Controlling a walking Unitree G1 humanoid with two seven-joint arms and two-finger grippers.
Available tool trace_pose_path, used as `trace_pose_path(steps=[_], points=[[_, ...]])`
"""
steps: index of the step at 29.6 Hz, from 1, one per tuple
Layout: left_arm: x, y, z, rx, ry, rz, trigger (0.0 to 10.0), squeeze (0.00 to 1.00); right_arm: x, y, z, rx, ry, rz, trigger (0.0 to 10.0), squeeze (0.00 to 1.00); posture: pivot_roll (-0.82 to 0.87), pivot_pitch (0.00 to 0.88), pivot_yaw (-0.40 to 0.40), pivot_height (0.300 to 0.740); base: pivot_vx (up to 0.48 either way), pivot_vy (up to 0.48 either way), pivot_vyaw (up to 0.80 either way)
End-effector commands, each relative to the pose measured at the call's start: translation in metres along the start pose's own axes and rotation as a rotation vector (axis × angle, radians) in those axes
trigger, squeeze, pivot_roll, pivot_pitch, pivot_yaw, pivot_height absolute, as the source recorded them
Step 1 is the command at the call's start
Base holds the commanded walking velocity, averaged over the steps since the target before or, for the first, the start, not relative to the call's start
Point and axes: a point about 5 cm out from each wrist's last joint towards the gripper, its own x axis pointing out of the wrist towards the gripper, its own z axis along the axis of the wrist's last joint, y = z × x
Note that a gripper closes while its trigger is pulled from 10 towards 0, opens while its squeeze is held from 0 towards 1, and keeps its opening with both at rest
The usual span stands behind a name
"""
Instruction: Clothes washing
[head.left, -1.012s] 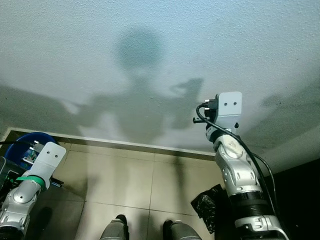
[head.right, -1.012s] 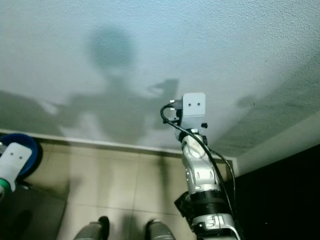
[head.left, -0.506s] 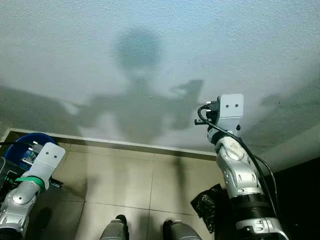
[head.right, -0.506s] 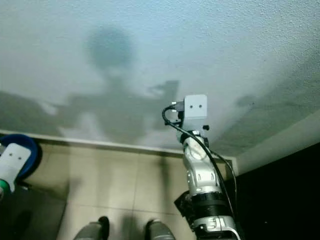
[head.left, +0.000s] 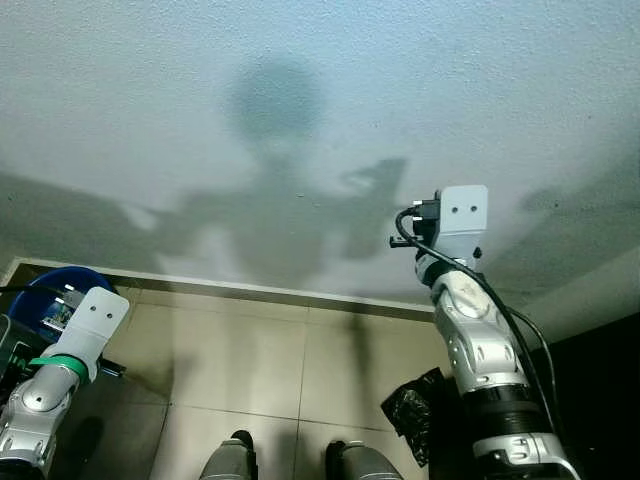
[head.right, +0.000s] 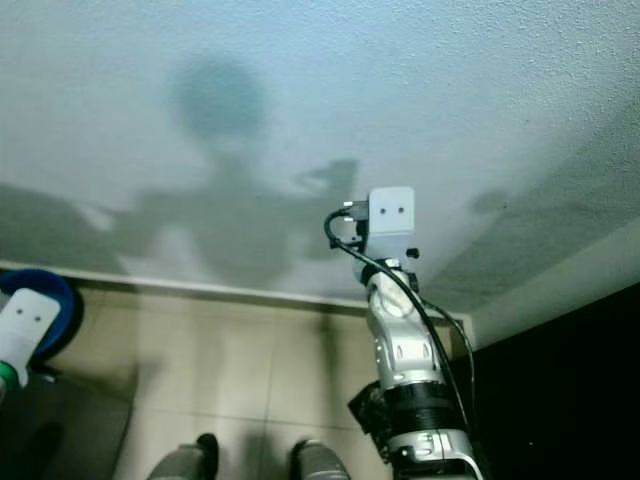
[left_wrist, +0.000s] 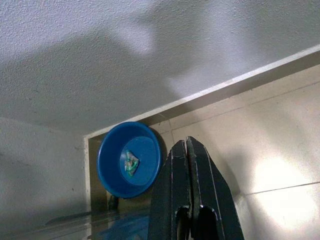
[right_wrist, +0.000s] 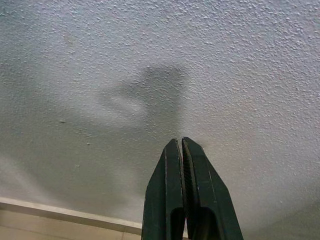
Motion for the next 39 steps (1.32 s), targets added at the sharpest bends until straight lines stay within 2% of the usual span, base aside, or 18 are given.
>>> trace_pose_path(steps=[1,13,14,16,17,19,20,21,22,24,27,28,29,30,32,34,38,39], points=[[-0.011,0.006,-0.019,-0.011,0.061,0.016,10.0,0.0,-0.003,-0.002,-0.006,0.0,0.025,-0.001,10.0,0.0,0.05,0.143,0.016,0.74,0.0,0.0,0.0],[-0.011,0.005,-0.022,-0.011,0.068,0.016,10.0,0.0,-0.001,-0.009,-0.003,0.004,0.013,-0.021,10.0,0.0,0.08,0.143,-0.002,0.74,0.0,0.0,0.0],[-0.009,0.004,-0.021,-0.076,0.064,-0.017,10.0,0.0,0.001,-0.008,-0.002,-0.001,0.014,-0.013,10.0,0.0,0.08,0.141,-0.01,0.74,0.0,0.0,0.0],[-0.009,0.004,-0.021,-0.076,0.064,-0.017,10.0,0.0,0.001,-0.008,-0.002,-0.001,0.014,-0.013,10.0,0.0,0.08,0.141,-0.01,0.74,0.0,0.0,0.0],[-0.008,0.003,-0.02,-0.126,0.058,-0.042,10.0,0.0,0.002,-0.008,-0.002,-0.004,0.014,-0.009,10.0,0.0,0.08,0.141,-0.01,0.74,0.0,0.0,0.0],[-0.005,0.034,-0.011,-0.072,0.109,0.05,10.0,0.0,0.003,-0.011,0.003,-0.009,0.002,-0.012,10.0,0.0,0.06,0.134,-0.009,0.74,0.0,0.0,0.0],[-0.006,0.051,0.001,-0.105,0.064,0.089,10.0,0.0,0.003,-0.012,0.005,-0.009,-0.005,-0.017,10.0,0.0,0.05,0.133,-0.006,0.74,0.0,0.0,0.0],[-0.006,0.051,0.001,-0.105,0.064,0.089,10.0,0.0,0.003,-0.012,0.005,-0.009,-0.005,-0.017,10.0,0.0,0.05,0.133,-0.006,0.74,0.0,0.0,0.0],[-0.006,0.062,0.009,-0.182,0.055,0.135,10.0,0.0,0.003,-0.013,0.006,-0.008,-0.008,-0.021,10.0,0.0,0.05,0.133,-0.004,0.74,0.0,0.0,0.0],[-0.005,0.064,0.021,-0.229,0.027,0.105,10.0,0.0,0.002,-0.014,0.006,-0.007,-0.01,-0.025,10.0,0.0,0.05,0.135,0.003,0.74,0.0,0.0,0.0],[-0.001,0.034,0.077,-0.465,-0.175,-0.067,10.0,0.0,-0.001,-0.013,0.005,-0.002,-0.011,-0.029,10.0,0.0,0.05,0.145,0.016,0.74,0.0,0.0,0.0],[-0.001,0.034,0.077,-0.465,-0.175,-0.067,10.0,0.0,-0.001,-0.013,0.005,-0.002,-0.011,-0.029,10.0,0.0,0.05,0.145,0.016,0.74,0.0,0.0,0.0],[0.003,0.012,0.093,-0.55,-0.196,-0.163,10.0,0.0,-0.002,-0.011,0.005,0.004,-0.013,-0.028,10.0,0.0,0.05,0.149,0.027,0.74,0.0,0.0,0.0],[0.006,-0.015,0.108,-0.559,-0.214,-0.283,10.0,0.0,-0.003,-0.008,0.006,0.012,-0.018,-0.022,10.0,0.0,0.04,0.148,0.032,0.74,0.0,0.0,0.0],[0.006,-0.015,0.108,-0.559,-0.214,-0.283,10.0,0.0,-0.003,-0.008,0.006,0.012,-0.018,-0.022,10.0,0.0,0.04,0.148,0.032,0.74,0.0,0.0,0.0],[0.01,-0.055,0.131,-0.597,-0.259,-0.405,10.0,0.0,-0.006,-0.001,0.005,0.029,-0.02,-0.01,10.0,0.0,0.04,0.147,0.04,0.74,0.0,0.0,0.0],[0.012,-0.071,0.15,-0.652,-0.318,-0.401,10.0,0.0,-0.008,0.003,0.003,0.033,-0.016,-0.002,10.0,0.0,0.03,0.153,0.053,0.74,0.0,0.0,0.0],[0.009,-0.075,0.164,-0.684,-0.378,-0.418,10.0,0.0,-0.01,0.001,0.003,0.032,-0.016,-0.003,10.0,0.0,0.03,0.152,0.052,0.74,0.0,0.0,0.0]])
